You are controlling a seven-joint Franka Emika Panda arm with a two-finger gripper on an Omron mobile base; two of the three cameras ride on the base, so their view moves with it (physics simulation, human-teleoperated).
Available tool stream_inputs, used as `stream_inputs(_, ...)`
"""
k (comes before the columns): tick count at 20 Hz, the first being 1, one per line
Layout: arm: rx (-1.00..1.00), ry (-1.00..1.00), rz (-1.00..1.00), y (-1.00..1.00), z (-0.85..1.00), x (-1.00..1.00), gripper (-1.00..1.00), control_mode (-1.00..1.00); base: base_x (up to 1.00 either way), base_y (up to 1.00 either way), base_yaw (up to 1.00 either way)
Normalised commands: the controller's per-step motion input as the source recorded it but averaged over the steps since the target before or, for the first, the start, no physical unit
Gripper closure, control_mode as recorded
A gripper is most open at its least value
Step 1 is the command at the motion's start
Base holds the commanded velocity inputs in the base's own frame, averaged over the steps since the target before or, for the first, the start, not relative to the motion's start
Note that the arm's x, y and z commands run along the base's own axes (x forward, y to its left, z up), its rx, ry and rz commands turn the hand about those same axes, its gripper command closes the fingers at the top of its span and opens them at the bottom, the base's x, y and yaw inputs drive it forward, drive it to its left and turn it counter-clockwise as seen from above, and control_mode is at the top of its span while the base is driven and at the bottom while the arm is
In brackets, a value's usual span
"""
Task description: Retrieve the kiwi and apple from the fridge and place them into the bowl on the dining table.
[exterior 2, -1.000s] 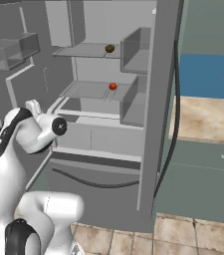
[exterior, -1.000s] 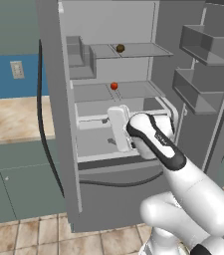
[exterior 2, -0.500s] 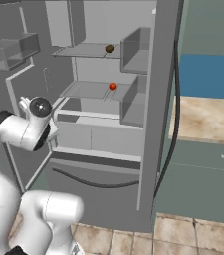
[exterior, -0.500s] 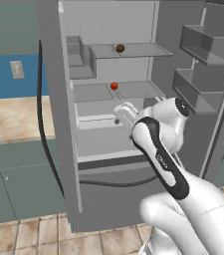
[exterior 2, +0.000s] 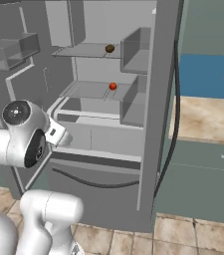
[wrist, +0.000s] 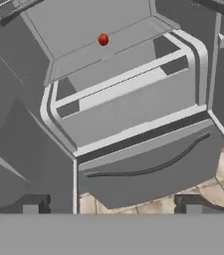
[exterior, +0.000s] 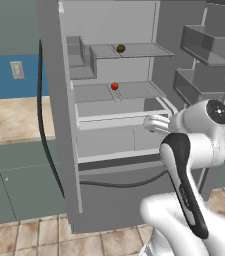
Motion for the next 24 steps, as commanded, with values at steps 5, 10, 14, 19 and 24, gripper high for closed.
stream_inputs(5,-0.25,-0.21,0.09,-0.44,0.25,-0.98,-1.00,-1.00,0.00,0.00,0.00)
stream_inputs(10,-0.08,-0.18,0.04,-0.15,0.45,-0.97,-1.00,-1.00,0.00,0.00,0.00)
stream_inputs(14,0.00,-0.20,0.00,-0.12,0.37,-0.89,-1.00,-1.00,0.00,0.00,0.00)
stream_inputs(19,0.00,-0.19,0.00,0.00,0.37,-0.76,-1.00,-1.00,0.00,0.00,0.00)
stream_inputs(24,-0.02,-0.06,0.00,0.00,0.35,-0.62,-1.00,-1.00,0.00,0.00,0.00)
